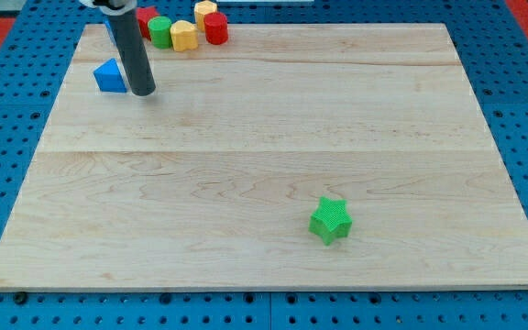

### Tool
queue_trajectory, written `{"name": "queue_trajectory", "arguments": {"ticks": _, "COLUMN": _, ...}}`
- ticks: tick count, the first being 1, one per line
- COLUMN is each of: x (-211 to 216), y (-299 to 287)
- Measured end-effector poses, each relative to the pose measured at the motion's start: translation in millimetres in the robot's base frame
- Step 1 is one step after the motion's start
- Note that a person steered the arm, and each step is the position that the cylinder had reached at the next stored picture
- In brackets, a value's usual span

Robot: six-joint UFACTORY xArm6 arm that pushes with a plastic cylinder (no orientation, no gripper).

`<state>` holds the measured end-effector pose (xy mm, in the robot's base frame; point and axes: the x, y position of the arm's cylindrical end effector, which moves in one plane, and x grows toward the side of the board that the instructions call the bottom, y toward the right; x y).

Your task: Push the blue triangle closer to the blue cube

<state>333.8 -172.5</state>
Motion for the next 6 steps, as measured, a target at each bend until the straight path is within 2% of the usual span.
{"name": "queue_trajectory", "arguments": {"ticks": 1, "x": 40, "y": 0}}
{"name": "queue_trajectory", "arguments": {"ticks": 2, "x": 26, "y": -61}}
{"name": "queue_trajectory", "arguments": {"ticks": 3, "x": 25, "y": -77}}
{"name": "queue_trajectory", "arguments": {"ticks": 4, "x": 1, "y": -36}}
{"name": "queue_trajectory", "arguments": {"ticks": 5, "x": -27, "y": -38}}
{"name": "queue_trajectory", "arguments": {"ticks": 6, "x": -32, "y": -39}}
